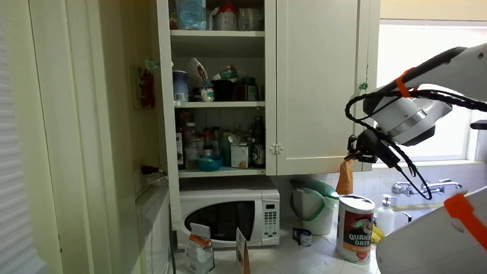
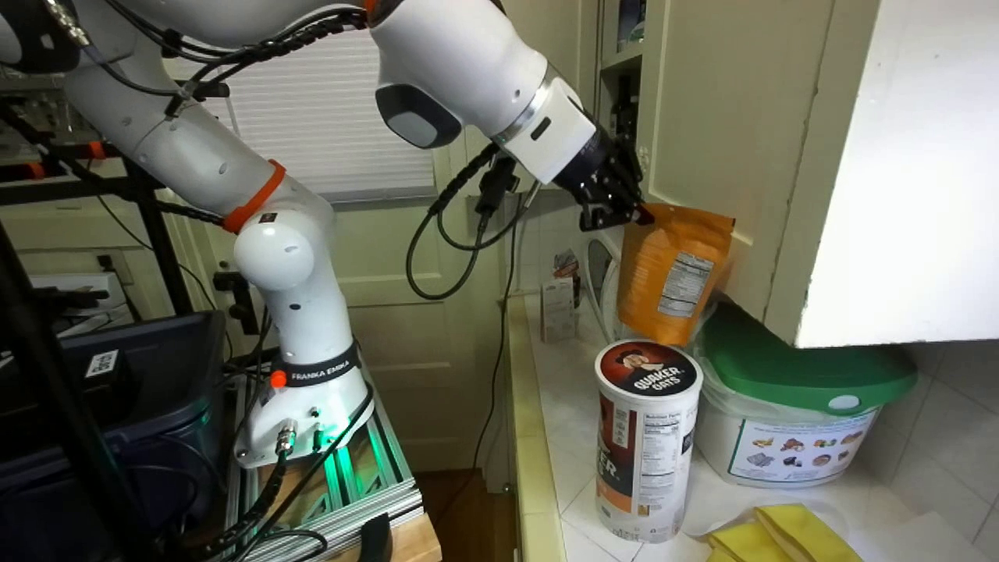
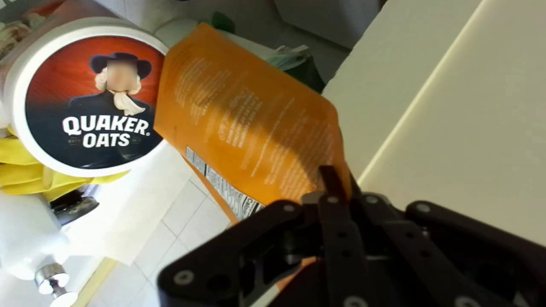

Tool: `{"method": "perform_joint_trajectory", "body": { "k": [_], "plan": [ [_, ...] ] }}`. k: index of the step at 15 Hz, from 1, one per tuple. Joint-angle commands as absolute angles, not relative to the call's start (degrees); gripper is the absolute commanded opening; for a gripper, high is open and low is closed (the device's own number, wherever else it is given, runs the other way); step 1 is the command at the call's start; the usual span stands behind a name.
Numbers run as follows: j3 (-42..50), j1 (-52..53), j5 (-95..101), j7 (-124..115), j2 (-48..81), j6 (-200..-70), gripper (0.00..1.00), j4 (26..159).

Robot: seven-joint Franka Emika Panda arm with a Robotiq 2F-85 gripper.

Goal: Place the orange packet on top of the oats bottle

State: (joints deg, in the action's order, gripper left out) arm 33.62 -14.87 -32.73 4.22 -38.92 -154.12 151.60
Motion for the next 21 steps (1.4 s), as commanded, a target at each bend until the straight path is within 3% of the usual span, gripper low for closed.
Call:
{"method": "perform_joint_trajectory", "body": {
  "k": [1, 9, 21],
  "plan": [
    [36.3, -12.2, -35.9, 2.2, -33.1, -157.4, 0.01, 148.6],
    [34.6, -15.3, -36.3, -0.9, -29.1, -162.3, 0.01, 148.0],
    [30.4, -18.2, -33.9, 0.2, -34.8, -166.8, 0.01, 153.4]
  ]
}}
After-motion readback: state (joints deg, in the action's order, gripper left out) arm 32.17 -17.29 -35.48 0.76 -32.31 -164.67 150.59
